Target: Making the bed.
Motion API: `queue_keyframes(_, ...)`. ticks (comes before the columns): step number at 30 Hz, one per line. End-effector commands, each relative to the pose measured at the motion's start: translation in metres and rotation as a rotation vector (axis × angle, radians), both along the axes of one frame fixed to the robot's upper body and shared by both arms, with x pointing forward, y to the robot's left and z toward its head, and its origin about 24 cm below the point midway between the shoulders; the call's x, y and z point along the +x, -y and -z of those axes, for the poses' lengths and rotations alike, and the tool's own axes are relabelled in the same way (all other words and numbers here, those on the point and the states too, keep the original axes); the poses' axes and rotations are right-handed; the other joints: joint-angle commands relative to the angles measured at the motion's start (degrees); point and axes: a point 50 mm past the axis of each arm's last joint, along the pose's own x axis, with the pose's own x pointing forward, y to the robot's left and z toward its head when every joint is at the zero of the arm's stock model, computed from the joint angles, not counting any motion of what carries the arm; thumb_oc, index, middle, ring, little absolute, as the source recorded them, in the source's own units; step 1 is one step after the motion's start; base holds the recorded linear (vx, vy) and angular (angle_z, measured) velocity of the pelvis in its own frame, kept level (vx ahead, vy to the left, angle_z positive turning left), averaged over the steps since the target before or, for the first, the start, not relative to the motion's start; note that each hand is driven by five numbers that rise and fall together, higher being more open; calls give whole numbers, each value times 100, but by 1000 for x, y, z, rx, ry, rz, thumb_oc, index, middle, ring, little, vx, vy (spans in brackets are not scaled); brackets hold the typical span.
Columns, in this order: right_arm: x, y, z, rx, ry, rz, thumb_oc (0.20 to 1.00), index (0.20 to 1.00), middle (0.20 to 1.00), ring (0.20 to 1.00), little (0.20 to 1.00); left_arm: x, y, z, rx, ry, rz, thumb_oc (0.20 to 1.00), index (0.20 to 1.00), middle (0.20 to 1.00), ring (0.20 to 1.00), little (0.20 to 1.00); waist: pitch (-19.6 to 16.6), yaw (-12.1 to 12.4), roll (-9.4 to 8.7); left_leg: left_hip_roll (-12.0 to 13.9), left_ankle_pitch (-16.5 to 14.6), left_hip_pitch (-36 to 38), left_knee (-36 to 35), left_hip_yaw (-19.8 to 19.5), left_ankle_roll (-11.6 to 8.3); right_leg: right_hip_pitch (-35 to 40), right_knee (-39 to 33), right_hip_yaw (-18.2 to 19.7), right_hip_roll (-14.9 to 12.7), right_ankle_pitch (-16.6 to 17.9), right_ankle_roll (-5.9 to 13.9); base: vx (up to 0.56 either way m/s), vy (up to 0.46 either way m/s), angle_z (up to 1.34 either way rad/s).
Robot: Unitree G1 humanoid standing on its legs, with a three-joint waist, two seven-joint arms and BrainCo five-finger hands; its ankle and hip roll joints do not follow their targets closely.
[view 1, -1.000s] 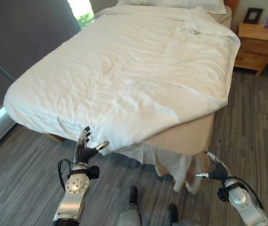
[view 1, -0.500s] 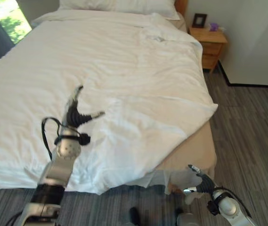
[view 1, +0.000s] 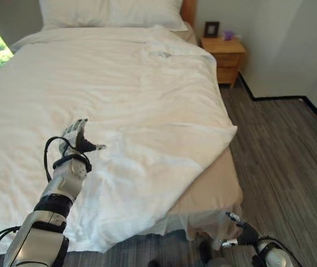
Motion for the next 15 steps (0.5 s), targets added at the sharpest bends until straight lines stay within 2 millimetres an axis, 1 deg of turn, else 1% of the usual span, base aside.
queue_keyframes(1, 12, -12, -6, 50, 79, -27, 1000, 1000, 1000, 1000, 1000, 23, -11, -44, 106, 76, -46, 1000, 1000, 1000, 1000, 1000, 64, 1, -79, 302, 106, -330, 43, -82, -256, -232, 67, 63, -303, 375, 374, -71, -29, -30)
queue_keyframes(2, 12, -12, -6, 51, 79, -27, 1000, 1000, 1000, 1000, 1000, 24, -11, -44, 106, 76, -46, 1000, 1000, 1000, 1000, 1000, 56, 5, -80, 302, 109, -342, 43, -80, -256, -245, 67, 65, -303, 379, 373, -109, -29, -39)
queue_keyframes(3, 16, -12, -7, 40, 96, -32, 1000, 1000, 1000, 1000, 1000, 27, -15, -38, 201, -31, -71, 1000, 1000, 1000, 1000, 1000, 122, -66, -72, 355, 154, -534, 43, -27, -272, -484, 67, 173, -251, 416, 375, -94, -23, -33)
queue_keyframes(4, 18, -10, -8, 29, 106, -36, 1000, 1000, 1000, 1000, 1000, 27, -14, -30, 228, -87, -75, 1000, 1000, 1000, 1000, 1000, 155, -88, -63, 391, 142, -599, 43, 0, -275, -574, 67, 218, -228, 423, 377, -132, -27, -36)
queue_keyframes(5, 20, -9, -7, 14, 112, -34, 1000, 1000, 1000, 1000, 1000, 28, -12, -23, 233, -127, -77, 896, 896, 896, 896, 896, 196, -123, -56, 427, 182, -694, 43, 9, -281, -671, 67, 256, -211, 444, 371, -95, -17, -33)
queue_keyframes(6, 24, -10, -8, 5, 123, -39, 1000, 1000, 1000, 1000, 1000, 28, -10, -17, 226, -153, -79, 241, 241, 241, 241, 241, 253, -150, -53, 448, 212, -766, 43, 17, -285, -758, 67, 278, -191, 467, 364, -113, -23, -25)
queue_keyframes(7, 28, -11, -8, 0, 133, -39, 1000, 1000, 1000, 1000, 1000, 28, -7, -11, 209, -169, -83, 200, 200, 200, 200, 200, 294, -177, -46, 457, 232, -825, 43, 22, -286, -826, 67, 304, -171, 470, 370, -111, -20, -24)
queue_keyframes(9, 33, -10, -10, -8, 148, -36, 1000, 1000, 1000, 1000, 1000, 24, -3, 6, 190, -237, -79, 200, 200, 200, 200, 200, 329, -215, -30, 494, 244, -898, 43, 59, -286, -931, 67, 353, -127, 454, 380, -65, -13, -18)
queue_keyframes(10, 33, -10, -10, -8, 148, -36, 1000, 1000, 1000, 1000, 1000, 24, -3, 6, 190, -237, -79, 200, 200, 200, 200, 200, 326, -211, -28, 495, 244, -900, 43, 62, -286, -935, 67, 356, -126, 455, 380, -6, -8, -14)
queue_keyframes(11, 32, -9, -9, -12, 144, -31, 1000, 1000, 1000, 1000, 1000, 21, 8, 25, 183, -297, -45, 200, 200, 200, 200, 200, 331, -225, -13, 518, 242, -875, 43, 119, -288, -939, 67, 392, -112, 427, 390, 21, -11, -12)
queue_keyframes(12, 31, -7, -9, -17, 140, -27, 1000, 1000, 1000, 1000, 1000, 24, 20, 32, 164, -304, -11, 200, 200, 200, 200, 200, 338, -216, -1, 523, 229, -825, 43, 142, -289, -894, 67, 407, -116, 404, 390, 25, -13, -10)
queue_keyframes(13, 31, -8, -10, -17, 147, -30, 1000, 1000, 1000, 1000, 1000, 28, 32, 34, 146, -293, 22, 200, 200, 200, 200, 200, 349, -218, 10, 520, 224, -782, 43, 136, -284, -854, 67, 416, -118, 382, 386, 10, -24, -5)
queue_keyframes(14, 32, -7, -11, -25, 152, -34, 1000, 1000, 1000, 1000, 1000, 39, 63, 32, 106, -248, 113, 200, 200, 200, 200, 200, 357, -240, 40, 497, 214, -706, 43, 123, -278, -771, 67, 406, -137, 347, 384, -7, -14, -6)
queue_keyframes(15, 32, -6, -11, -33, 147, -35, 1000, 1000, 1000, 1000, 1000, 46, 84, 28, 50, -202, 172, 200, 200, 200, 200, 200, 358, -241, 61, 478, 206, -653, 43, 105, -271, -703, 67, 389, -156, 331, 390, -13, -10, -6)
